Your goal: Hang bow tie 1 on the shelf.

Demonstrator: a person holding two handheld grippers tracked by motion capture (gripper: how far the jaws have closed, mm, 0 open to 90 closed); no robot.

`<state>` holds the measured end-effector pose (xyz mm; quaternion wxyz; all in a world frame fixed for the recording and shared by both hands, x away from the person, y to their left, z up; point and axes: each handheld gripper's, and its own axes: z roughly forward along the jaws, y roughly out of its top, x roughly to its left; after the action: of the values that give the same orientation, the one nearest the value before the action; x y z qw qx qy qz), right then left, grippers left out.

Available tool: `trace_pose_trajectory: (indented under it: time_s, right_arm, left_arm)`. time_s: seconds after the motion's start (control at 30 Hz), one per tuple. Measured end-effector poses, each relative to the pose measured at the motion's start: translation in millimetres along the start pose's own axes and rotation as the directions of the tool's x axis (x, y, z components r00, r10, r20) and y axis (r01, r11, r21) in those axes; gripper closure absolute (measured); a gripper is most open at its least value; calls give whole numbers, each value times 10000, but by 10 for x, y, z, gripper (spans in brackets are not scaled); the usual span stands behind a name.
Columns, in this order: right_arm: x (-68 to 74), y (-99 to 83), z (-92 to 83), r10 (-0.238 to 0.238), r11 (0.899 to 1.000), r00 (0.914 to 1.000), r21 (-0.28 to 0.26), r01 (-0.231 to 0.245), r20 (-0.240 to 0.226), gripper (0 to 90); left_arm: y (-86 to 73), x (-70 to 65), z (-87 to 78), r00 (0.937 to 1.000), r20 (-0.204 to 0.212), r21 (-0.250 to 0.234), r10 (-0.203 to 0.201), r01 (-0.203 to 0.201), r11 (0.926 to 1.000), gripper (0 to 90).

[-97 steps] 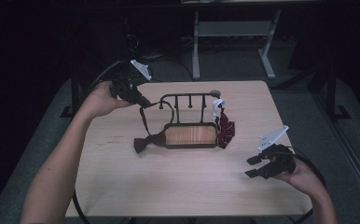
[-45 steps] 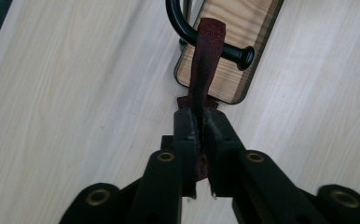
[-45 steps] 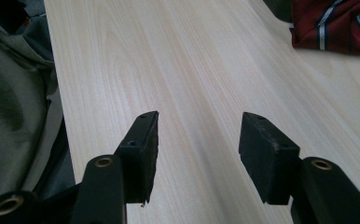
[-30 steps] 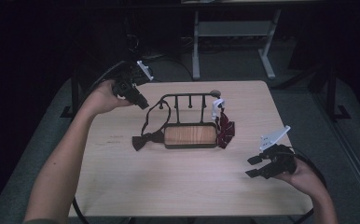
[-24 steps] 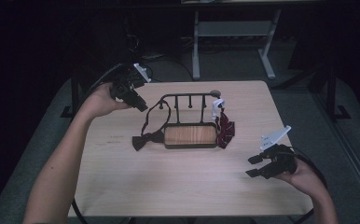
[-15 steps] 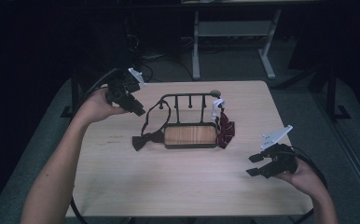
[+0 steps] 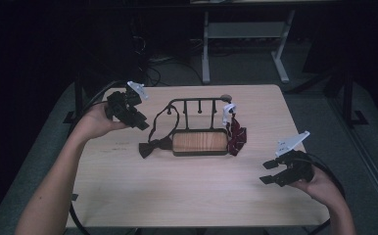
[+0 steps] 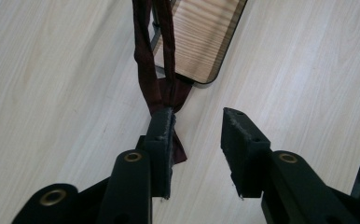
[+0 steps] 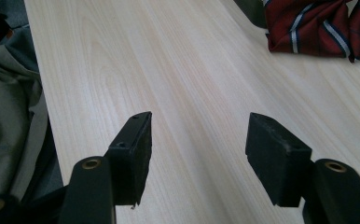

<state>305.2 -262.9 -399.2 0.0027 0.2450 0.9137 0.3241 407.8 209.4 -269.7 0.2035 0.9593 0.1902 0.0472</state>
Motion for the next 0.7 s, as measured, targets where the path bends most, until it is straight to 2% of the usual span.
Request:
trace_pose_trajectory:
  time_s: [0.4,0.7]
  right_arm:
    - [-11,-9,-15,86,10000,9999,-40,-86,147,387]
    - [-14,-27,-35,141,9999,9997,-86,-139,222,381]
  left_arm:
    - [-140,-66,27,9999,-13,-240,-132,132,9996,568]
    - [-243,-130,68,9997,203,-493,-143,153,9987,552]
